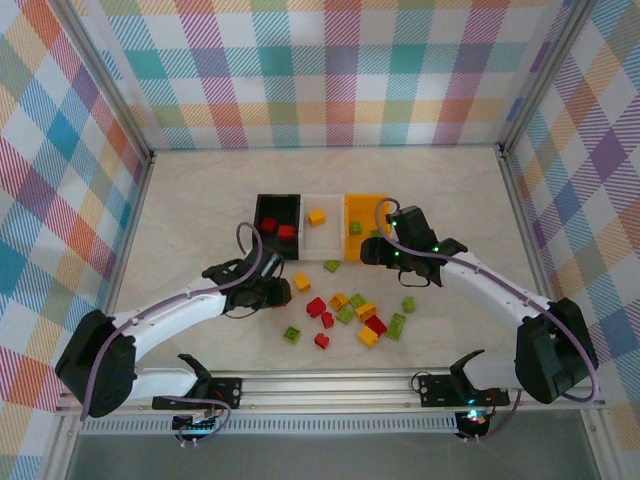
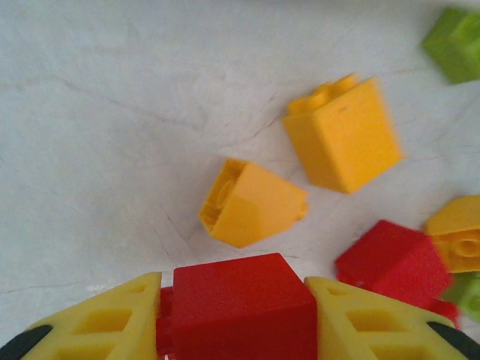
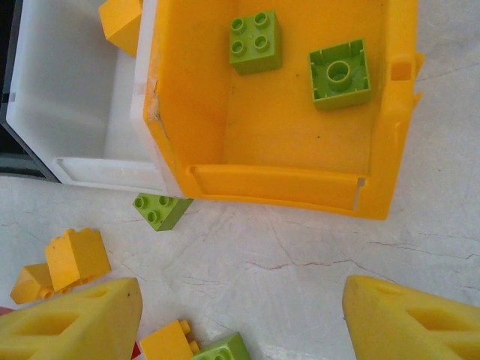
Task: Sort the legos into containers by color
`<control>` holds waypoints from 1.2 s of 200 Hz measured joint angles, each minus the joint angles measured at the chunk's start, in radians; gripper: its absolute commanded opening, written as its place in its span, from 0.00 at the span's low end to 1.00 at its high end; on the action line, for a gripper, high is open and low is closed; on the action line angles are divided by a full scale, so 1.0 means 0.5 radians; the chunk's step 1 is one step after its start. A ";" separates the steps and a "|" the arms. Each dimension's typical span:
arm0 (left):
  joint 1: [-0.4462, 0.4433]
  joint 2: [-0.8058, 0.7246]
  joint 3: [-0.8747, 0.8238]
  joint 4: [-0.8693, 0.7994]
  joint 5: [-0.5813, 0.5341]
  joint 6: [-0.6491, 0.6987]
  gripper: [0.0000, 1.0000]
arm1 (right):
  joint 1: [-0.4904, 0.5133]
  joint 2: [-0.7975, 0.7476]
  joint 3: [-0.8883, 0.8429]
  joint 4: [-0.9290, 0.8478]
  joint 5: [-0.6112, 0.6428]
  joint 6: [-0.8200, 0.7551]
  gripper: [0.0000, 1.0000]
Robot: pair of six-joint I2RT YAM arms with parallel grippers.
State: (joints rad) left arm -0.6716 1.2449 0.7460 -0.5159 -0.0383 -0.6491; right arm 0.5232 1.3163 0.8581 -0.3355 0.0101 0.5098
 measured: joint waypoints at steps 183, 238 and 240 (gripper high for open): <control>0.503 1.361 1.507 -0.175 -0.381 0.222 0.73 | 0.000 -0.114 -0.013 -0.069 0.008 -0.003 0.73; 0.493 1.167 1.396 -0.135 -0.253 0.172 0.97 | 0.000 -0.118 -0.070 -0.126 0.000 0.000 0.72; 0.491 1.141 1.382 -0.131 -0.245 0.172 0.98 | 0.000 -0.118 -0.072 -0.129 -0.002 0.000 0.72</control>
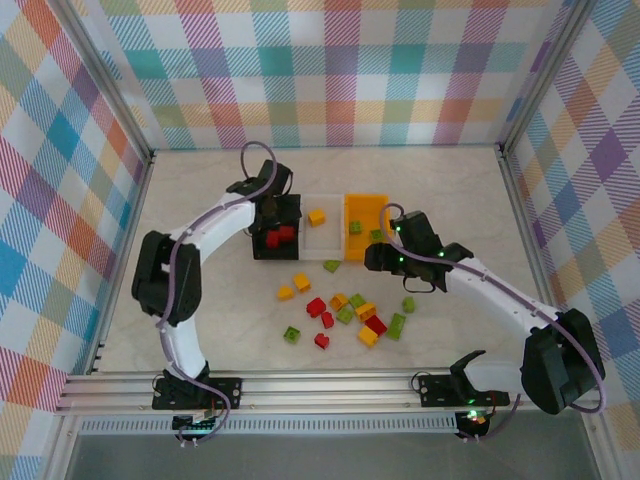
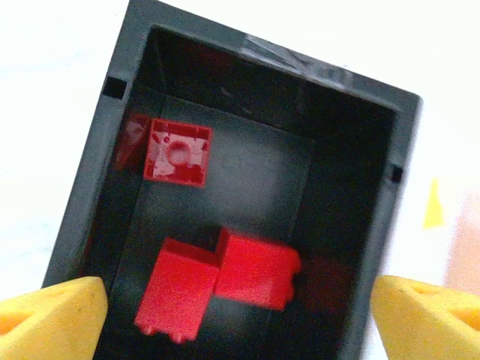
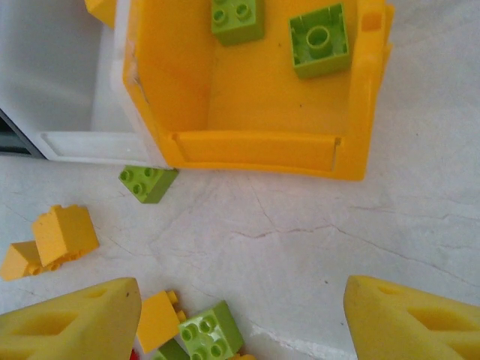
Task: Sort the legos into containers by color
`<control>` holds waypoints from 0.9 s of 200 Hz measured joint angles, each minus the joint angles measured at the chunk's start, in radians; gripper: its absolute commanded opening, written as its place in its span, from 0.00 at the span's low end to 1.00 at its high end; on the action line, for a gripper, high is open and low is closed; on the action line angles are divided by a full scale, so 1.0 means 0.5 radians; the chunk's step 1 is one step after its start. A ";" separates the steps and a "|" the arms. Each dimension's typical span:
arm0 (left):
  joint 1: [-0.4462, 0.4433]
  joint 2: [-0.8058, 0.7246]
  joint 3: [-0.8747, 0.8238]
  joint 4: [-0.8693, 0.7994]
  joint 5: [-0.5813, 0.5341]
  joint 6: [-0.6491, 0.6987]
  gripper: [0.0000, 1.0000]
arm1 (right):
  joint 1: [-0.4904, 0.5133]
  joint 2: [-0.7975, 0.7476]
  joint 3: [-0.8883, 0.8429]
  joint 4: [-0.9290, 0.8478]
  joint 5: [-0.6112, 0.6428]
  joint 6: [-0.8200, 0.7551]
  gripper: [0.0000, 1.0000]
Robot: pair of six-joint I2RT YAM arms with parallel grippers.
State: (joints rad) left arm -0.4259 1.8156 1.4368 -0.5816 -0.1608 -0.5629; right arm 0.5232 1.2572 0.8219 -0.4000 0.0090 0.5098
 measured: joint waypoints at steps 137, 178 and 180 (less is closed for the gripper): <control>-0.172 -1.181 -1.272 0.343 0.291 -0.263 1.00 | 0.002 0.143 -0.172 -0.573 0.340 0.311 0.57; -0.154 -1.260 -1.342 0.357 0.294 -0.267 1.00 | 0.002 0.277 -0.185 -0.555 0.330 0.322 0.40; -0.153 -1.266 -1.345 0.357 0.294 -0.268 1.00 | 0.002 0.282 -0.186 -0.553 0.327 0.329 0.39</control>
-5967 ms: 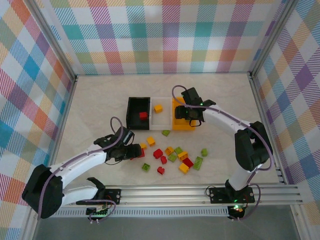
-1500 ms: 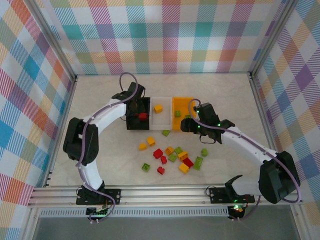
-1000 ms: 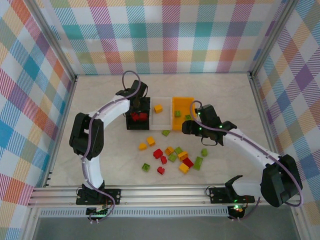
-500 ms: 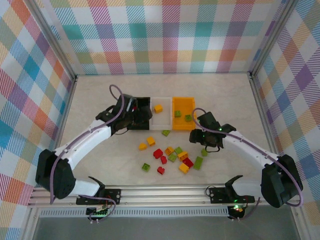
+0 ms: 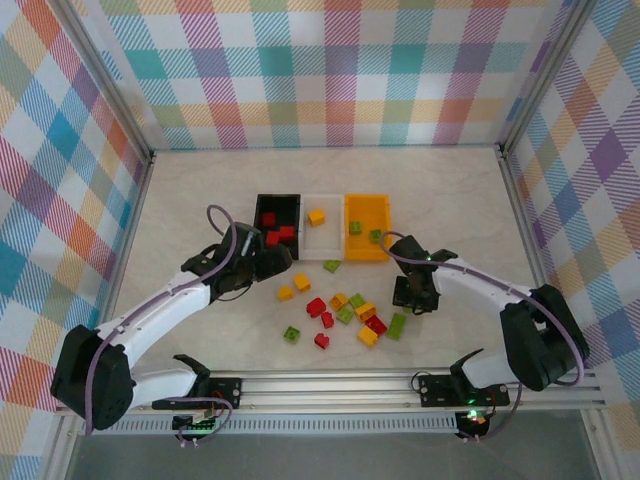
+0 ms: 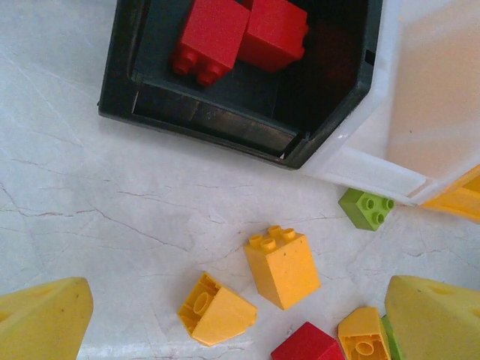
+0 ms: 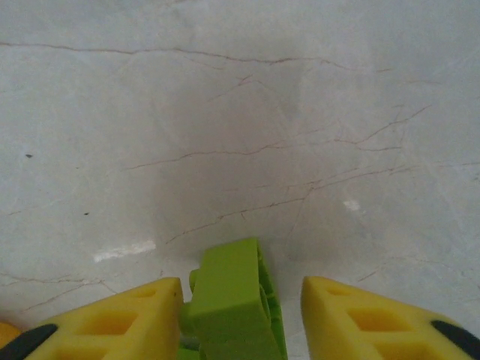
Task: Sort the legos into containers by color
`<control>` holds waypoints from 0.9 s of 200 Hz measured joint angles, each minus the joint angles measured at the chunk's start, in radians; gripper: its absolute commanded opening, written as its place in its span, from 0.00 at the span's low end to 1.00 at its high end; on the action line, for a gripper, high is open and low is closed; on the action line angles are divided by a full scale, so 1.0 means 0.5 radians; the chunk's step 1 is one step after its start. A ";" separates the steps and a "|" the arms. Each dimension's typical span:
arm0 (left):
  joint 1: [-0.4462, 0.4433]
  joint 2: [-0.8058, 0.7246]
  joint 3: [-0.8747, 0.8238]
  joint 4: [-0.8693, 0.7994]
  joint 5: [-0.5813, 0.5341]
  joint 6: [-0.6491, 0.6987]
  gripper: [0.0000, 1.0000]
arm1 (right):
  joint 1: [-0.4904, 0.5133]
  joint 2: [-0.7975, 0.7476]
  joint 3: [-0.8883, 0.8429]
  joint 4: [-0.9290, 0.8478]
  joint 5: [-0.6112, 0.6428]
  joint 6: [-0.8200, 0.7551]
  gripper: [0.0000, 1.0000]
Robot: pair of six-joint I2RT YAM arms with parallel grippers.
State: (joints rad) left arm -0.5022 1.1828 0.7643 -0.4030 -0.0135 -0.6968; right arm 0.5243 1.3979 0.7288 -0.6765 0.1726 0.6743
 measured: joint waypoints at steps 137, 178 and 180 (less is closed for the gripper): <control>0.069 -0.462 -0.238 -0.127 0.031 0.008 1.00 | -0.018 0.295 0.948 0.127 -0.051 -0.246 0.21; 0.069 -0.474 -0.286 -0.176 0.097 0.009 1.00 | -0.043 0.927 1.434 0.162 0.016 -0.316 0.27; 0.069 -0.474 -0.288 -0.178 0.102 0.010 1.00 | -0.043 0.958 1.459 0.159 0.016 -0.320 0.28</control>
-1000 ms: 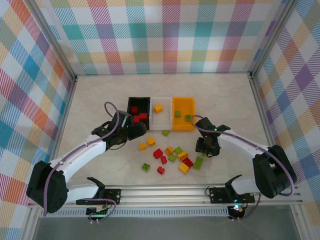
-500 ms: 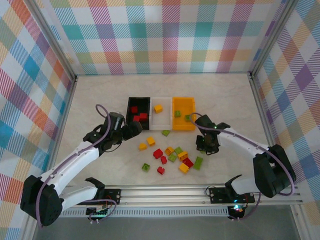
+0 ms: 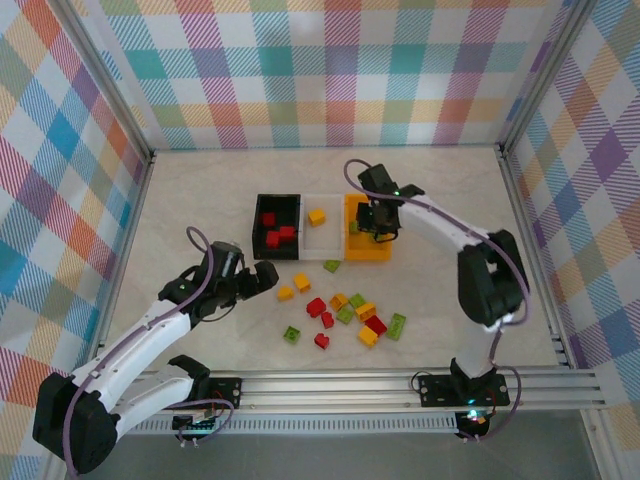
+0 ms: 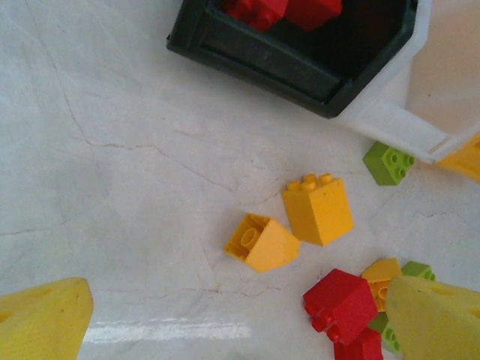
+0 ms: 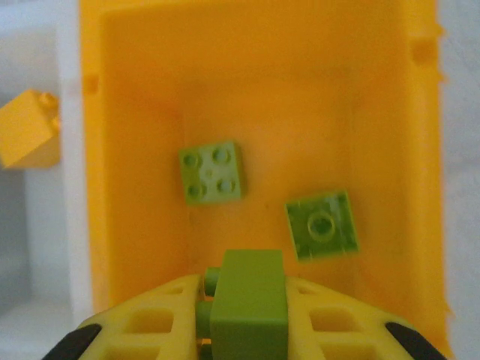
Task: Sort the legos into containers by color
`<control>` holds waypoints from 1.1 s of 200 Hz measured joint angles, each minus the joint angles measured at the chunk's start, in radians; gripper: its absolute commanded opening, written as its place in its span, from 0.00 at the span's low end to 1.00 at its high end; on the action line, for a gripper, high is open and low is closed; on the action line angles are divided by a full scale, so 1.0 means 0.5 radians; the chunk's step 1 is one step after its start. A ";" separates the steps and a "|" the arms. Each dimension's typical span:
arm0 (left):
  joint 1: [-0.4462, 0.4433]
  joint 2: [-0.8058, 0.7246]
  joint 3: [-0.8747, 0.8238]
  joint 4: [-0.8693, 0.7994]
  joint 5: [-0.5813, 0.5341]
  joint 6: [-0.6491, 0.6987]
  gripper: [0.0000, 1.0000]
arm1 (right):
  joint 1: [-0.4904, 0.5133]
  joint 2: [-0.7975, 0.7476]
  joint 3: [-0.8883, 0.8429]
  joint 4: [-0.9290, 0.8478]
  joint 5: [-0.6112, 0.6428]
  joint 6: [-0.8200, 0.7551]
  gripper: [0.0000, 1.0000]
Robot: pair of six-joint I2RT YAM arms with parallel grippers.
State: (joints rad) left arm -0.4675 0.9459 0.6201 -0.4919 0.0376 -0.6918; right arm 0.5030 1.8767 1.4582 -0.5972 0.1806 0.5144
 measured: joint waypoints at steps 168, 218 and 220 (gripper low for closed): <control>-1.073 0.571 -0.034 -0.111 -0.068 0.104 0.84 | -0.001 -0.329 -0.394 0.170 0.018 -0.050 0.71; -1.104 0.848 0.077 -0.120 -0.258 0.163 0.66 | -0.002 -0.403 -0.481 0.196 0.008 -0.043 0.71; -1.104 0.855 0.082 -0.118 -0.261 0.166 0.65 | -0.002 -0.410 -0.484 0.198 0.008 -0.043 0.71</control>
State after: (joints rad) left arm -1.0195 1.3735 0.6613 -0.5510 -0.0929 -0.6090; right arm 0.5022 1.6714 1.2163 -0.4980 0.1844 0.4927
